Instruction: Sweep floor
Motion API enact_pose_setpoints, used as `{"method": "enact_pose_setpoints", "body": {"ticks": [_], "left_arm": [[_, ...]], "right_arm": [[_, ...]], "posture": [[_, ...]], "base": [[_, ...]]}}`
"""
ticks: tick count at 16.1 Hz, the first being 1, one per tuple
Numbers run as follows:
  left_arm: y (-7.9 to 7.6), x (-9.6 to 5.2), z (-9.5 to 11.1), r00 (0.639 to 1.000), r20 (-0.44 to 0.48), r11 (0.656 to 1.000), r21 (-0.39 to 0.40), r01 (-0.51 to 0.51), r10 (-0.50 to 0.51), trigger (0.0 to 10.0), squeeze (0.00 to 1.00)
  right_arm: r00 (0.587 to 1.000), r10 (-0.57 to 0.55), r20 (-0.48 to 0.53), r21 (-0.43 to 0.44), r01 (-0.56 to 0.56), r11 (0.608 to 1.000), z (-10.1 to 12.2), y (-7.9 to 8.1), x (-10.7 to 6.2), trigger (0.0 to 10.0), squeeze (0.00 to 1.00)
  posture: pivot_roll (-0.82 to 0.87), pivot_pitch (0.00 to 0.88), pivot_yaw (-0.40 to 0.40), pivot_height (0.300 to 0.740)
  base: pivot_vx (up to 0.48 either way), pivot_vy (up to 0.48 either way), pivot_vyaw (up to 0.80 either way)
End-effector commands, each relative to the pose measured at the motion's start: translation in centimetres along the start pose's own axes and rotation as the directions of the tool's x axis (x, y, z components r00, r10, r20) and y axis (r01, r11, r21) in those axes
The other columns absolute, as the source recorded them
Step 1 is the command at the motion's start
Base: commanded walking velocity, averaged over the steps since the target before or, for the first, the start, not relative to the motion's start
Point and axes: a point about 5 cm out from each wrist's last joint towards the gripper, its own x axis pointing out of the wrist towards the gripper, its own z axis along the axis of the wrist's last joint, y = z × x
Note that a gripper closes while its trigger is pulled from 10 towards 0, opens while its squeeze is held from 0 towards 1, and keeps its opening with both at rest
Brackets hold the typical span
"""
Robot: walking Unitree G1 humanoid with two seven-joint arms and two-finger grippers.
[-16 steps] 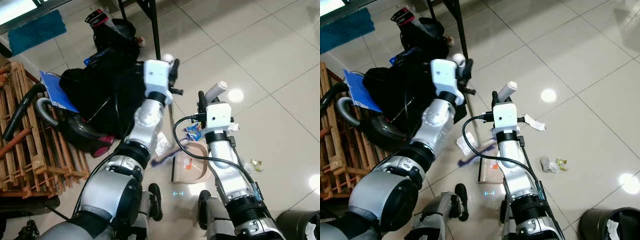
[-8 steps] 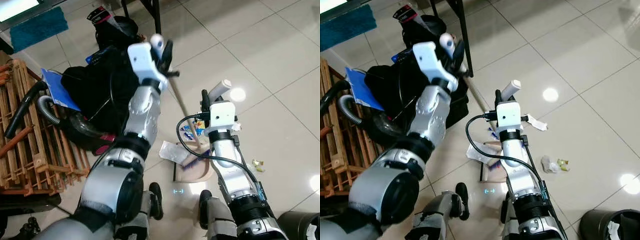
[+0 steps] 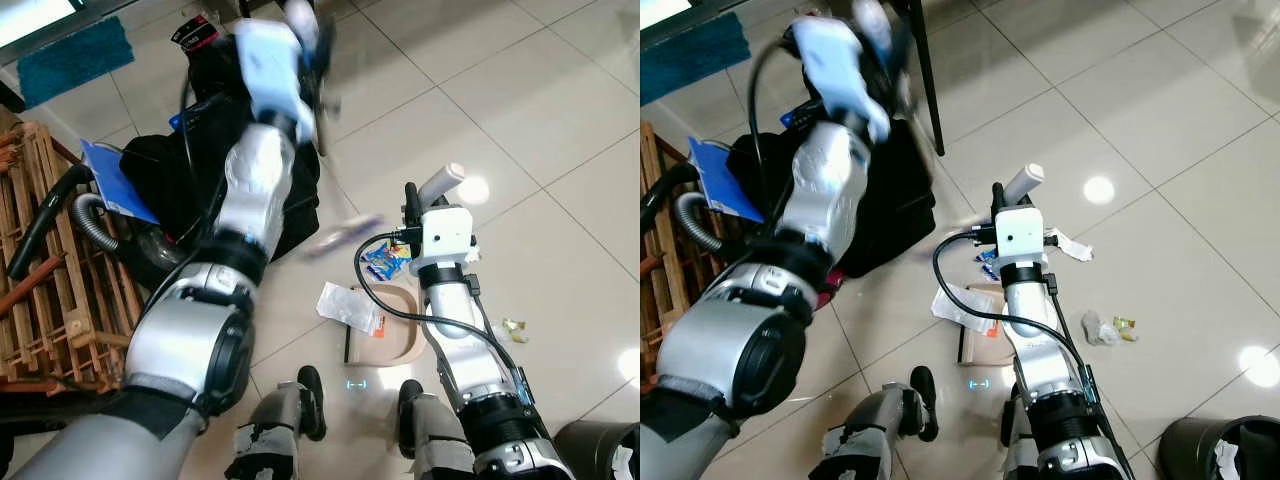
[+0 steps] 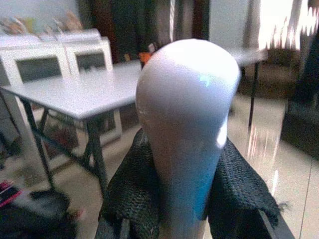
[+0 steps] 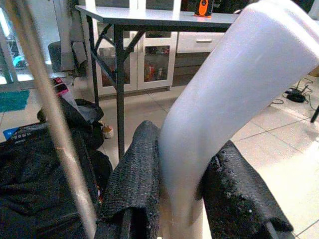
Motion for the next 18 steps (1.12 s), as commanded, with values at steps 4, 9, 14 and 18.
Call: {"method": "enact_pose_setpoints", "body": {"ticks": [4, 9, 14, 18], "left_arm": [[1.8, -3.8, -4.7, 0.969, -0.162, 0.982, 0.018, -0.187, 0.187, 10.0, 0.0], [-2.0, -5.1, -7.0, 0.953, -0.255, 0.983, -0.046, -0.18, 0.162, 10.0, 0.0], [-4.6, -4.3, -6.5, 0.97, -0.233, 0.955, -0.266, -0.131, 0.068, 10.0, 0.0], [-7.7, -4.3, -5.9, 0.985, -0.166, 0.926, -0.376, -0.013, -0.053, 10.0, 0.0]], "right_arm": [[0.992, 0.011, -0.128, 0.033, -0.007, 0.999, -2.0, 1.0, -1.6, 10.0, 0.0], [0.991, 0.025, -0.133, 0.054, -0.018, 0.998, -1.6, 1.7, -3.2, 10.0, 0.0], [0.987, 0.028, -0.16, 0.058, -0.019, 0.998, -2.0, 1.7, -3.5, 10.0, 0.0], [0.986, 0.025, -0.165, 0.058, -0.016, 0.998, -1.8, 1.5, -3.2, 10.0, 0.0]], "posture": [[0.09, 0.316, 0.152, 0.74], [0.05, 0.347, 0.159, 0.74], [0.06, 0.339, 0.156, 0.74], [0.05, 0.325, 0.154, 0.74]], "base": [[0.0, 0.0, 0.0], [0.0, 0.0, 0.0], [0.0, 0.0, 0.0], [0.0, 0.0, 0.0]]}}
